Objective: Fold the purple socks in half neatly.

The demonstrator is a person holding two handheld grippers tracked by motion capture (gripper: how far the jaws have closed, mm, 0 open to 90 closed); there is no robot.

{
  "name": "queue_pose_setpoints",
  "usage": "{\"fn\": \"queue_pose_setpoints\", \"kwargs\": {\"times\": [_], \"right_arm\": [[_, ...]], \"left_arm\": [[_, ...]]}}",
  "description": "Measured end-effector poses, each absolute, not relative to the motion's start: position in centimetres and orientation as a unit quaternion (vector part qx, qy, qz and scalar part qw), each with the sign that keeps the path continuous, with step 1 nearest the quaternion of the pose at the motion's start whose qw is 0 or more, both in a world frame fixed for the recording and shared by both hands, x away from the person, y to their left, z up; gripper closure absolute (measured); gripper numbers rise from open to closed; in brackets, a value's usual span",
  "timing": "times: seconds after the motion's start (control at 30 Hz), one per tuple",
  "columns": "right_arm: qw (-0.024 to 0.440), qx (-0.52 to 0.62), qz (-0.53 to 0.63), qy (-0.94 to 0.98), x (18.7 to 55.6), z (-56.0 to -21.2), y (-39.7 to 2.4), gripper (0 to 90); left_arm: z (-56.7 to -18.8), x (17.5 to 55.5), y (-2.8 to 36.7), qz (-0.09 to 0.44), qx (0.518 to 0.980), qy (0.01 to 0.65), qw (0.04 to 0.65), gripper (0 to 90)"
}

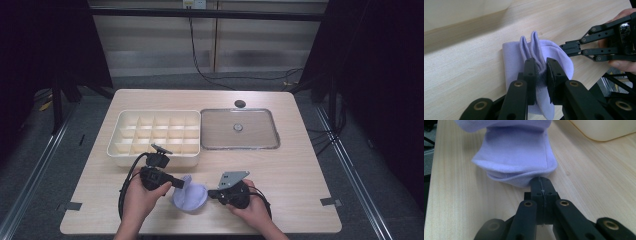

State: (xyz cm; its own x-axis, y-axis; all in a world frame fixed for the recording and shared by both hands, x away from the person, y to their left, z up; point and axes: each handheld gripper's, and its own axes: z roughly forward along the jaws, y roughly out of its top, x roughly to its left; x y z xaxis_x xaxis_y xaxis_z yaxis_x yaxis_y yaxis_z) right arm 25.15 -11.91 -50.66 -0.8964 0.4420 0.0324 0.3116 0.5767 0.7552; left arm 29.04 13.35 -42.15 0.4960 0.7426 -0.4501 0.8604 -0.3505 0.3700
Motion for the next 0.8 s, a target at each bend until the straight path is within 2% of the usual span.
{"fn": "queue_pose_setpoints", "kwargs": {"times": [0.07,0.8], "right_arm": [[0.079,0.214,0.408,0.884,25.1,-50.7,-11.9,90.0],[0.080,0.211,0.408,0.885,25.1,-50.7,-11.7,90.0]], "left_arm": [[-42.2,29.1,13.4,-0.101,0.827,0.477,0.279,79.2],[-42.7,29.1,12.1,-0.106,0.826,0.477,0.280,79.1]]}}
